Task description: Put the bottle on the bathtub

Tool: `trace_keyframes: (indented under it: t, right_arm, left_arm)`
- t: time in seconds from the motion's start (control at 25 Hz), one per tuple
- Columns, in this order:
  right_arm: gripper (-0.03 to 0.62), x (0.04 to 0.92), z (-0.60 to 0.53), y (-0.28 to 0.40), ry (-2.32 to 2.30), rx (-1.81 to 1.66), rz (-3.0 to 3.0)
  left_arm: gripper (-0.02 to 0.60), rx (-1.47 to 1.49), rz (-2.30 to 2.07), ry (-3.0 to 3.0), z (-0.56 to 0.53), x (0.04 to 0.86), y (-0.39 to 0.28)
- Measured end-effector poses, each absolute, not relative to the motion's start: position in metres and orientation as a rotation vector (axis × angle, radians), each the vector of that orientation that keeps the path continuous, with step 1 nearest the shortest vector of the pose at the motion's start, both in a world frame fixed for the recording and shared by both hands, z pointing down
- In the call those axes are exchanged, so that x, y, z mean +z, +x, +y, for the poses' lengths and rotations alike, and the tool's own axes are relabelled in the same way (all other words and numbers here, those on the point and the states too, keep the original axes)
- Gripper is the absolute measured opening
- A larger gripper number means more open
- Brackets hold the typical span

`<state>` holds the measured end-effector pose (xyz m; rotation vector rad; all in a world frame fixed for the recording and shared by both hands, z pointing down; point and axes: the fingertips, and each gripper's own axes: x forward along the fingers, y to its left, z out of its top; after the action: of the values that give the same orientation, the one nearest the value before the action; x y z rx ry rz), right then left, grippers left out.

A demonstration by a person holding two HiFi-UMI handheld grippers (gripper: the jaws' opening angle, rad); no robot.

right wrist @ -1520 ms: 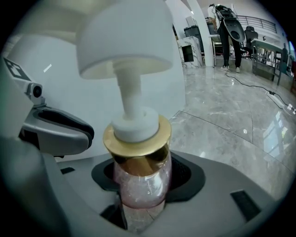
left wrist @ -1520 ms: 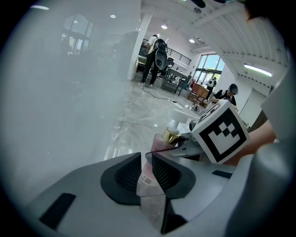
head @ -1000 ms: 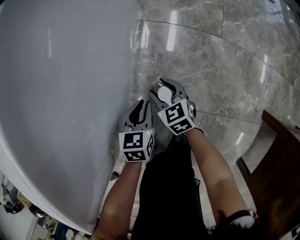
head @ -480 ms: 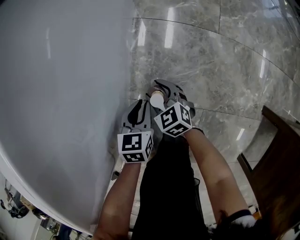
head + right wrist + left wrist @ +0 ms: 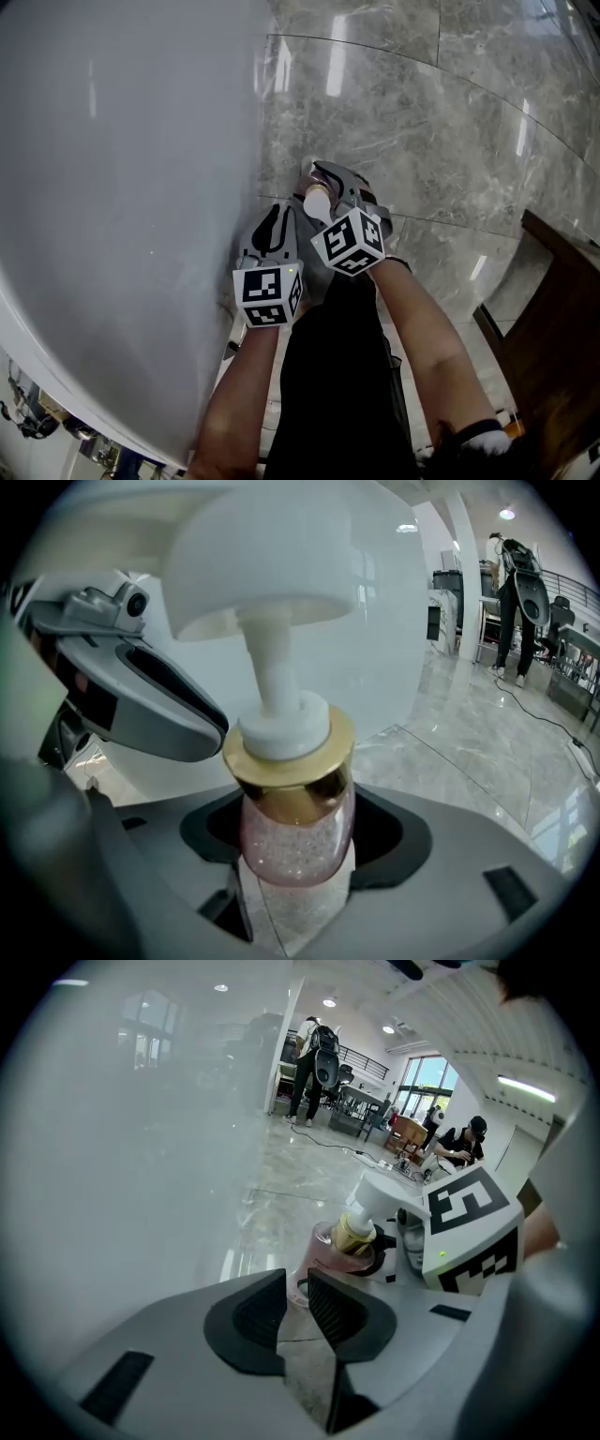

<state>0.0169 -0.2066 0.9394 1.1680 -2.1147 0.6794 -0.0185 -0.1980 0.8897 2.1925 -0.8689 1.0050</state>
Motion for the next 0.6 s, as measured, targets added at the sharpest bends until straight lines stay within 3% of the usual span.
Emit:
trace_keyframes:
  t: [0.6]
  right_arm:
    - [0.293,0.911,-0.169,0.048,1.240,0.801,-1.933]
  left_arm:
    - [0.084,0.982,-0.857,2.135,-0.176,0.853,-0.020]
